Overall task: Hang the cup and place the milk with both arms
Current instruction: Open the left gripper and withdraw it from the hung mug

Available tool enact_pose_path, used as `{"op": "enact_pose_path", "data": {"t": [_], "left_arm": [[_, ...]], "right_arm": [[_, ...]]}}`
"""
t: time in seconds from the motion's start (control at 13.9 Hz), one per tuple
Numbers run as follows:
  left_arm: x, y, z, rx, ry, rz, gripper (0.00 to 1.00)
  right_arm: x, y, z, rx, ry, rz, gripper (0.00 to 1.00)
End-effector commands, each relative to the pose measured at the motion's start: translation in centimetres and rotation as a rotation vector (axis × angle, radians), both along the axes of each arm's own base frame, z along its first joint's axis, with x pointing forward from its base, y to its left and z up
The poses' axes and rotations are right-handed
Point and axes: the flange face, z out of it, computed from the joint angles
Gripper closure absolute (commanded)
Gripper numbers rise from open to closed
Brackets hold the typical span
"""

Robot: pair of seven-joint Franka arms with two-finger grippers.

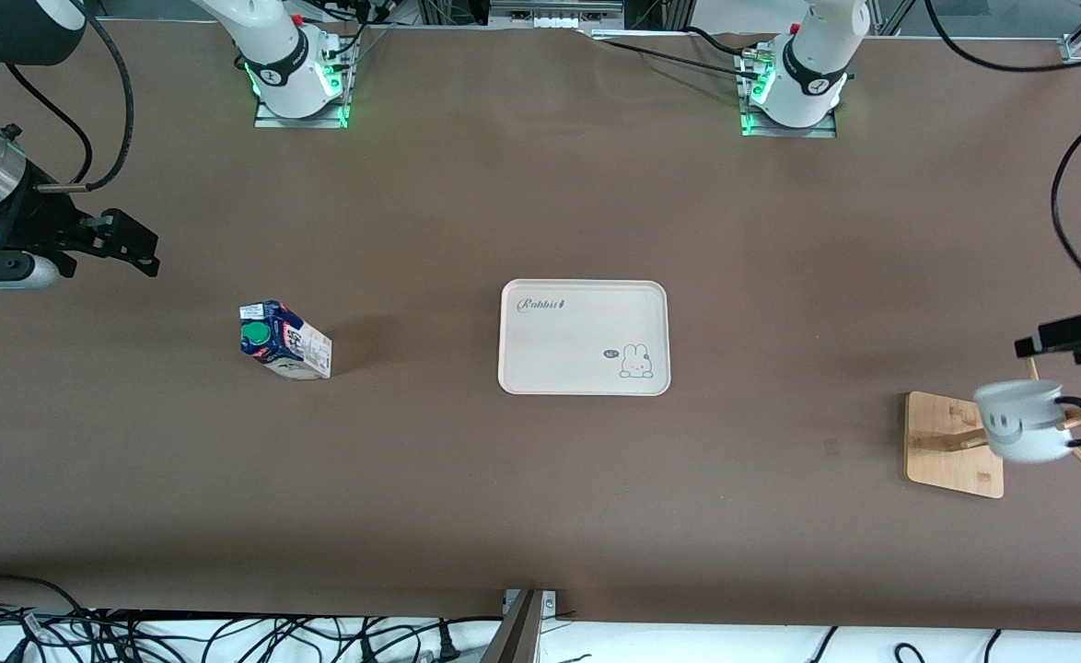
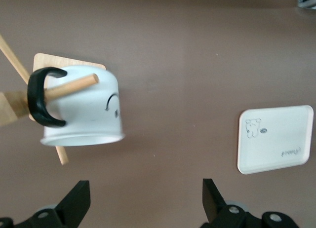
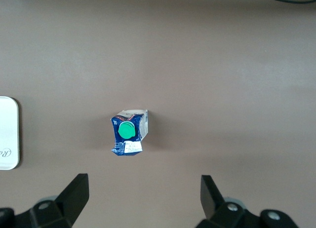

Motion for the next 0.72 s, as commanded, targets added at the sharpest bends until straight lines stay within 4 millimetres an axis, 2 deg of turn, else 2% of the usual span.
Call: {"op": "enact_pose_path", "data": {"t": [0.0,0.22,0.65], "left_arm": [[-2.8,-3.0,4.7,0.066,0.013,-0.014,0.0],[-3.7,-6.2,6.6,0.166,0.011,-0.064,0.0],[-4.3,-6.5,6.9,0.186,0.04,-0.075,0.0]], "right_arm": [[0.0,0.1,0.6,-0.015,0.003,0.002,0.0],[0.0,0.1,0.6,-0.015,0.003,0.003,0.0],[0.2,0.2,0.6,-0.005,-0.008,0.0,0.0]]}}
